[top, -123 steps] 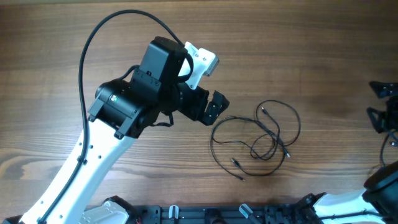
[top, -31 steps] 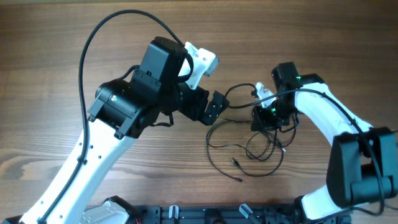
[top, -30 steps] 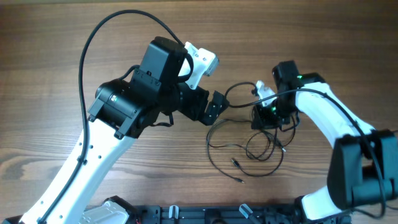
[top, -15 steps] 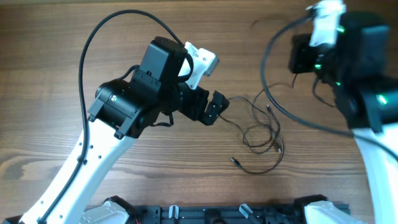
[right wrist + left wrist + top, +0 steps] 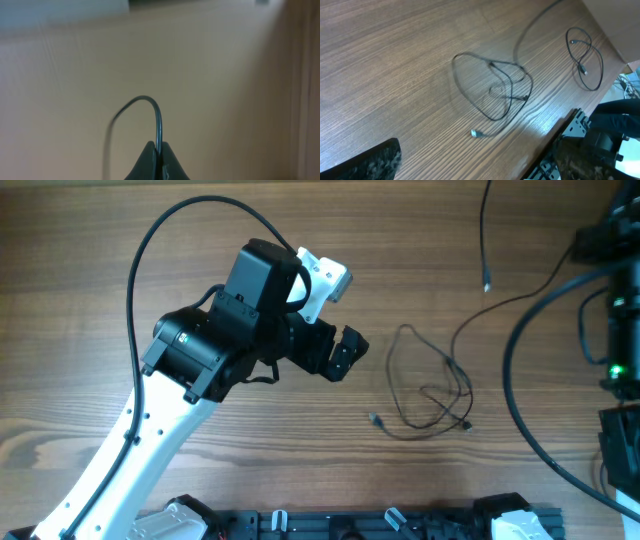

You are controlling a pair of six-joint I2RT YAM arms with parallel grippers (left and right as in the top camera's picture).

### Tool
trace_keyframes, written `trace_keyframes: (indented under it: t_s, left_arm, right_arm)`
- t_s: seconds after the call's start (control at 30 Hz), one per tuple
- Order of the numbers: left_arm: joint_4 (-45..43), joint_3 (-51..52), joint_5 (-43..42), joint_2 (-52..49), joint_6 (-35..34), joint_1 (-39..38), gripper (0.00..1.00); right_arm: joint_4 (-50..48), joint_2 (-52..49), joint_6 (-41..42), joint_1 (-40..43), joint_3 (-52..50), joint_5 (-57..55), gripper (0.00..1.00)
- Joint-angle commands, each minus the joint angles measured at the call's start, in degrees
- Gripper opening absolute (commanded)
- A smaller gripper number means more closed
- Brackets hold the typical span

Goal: Untangle cables

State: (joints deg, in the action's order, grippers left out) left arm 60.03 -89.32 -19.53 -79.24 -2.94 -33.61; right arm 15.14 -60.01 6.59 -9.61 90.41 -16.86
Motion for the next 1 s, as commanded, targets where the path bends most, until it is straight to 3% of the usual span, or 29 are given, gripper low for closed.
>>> trace_keyframes:
  t_s: [0.0, 0.33, 0.6, 0.73, 0.97]
  left_arm:
    - [-0.1, -0.7, 0.1, -0.4, -0.5, 0.0, 1.00]
    - [-0.1, -0.7, 0.1, -0.4, -0.5, 0.0, 1.00]
    - [-0.1, -0.7, 0.1, -0.4, -0.5, 0.0, 1.00]
    - [-0.1, -0.7, 0.1, -0.4, -0.5, 0.0, 1.00]
    - [-0.1, -0.7, 0.1, -0.4, -0.5, 0.0, 1.00]
  right_arm:
    - [-7.1, 0.5, -4.9, -0.2, 0.7, -3.1, 0.05]
    - [-21.2, -0.8, -5.8, -0.2, 0.7, -3.1, 0.05]
    - [-32.1, -3.7, -18.3, -0.2, 0.7, -6.8, 0.05]
    - [-30.4, -4.5, -22.9, -0.2, 0.7, -11.4, 0.05]
    - [-23.3, -4.6, -21.4, -0.2, 0.7, -11.8, 0.05]
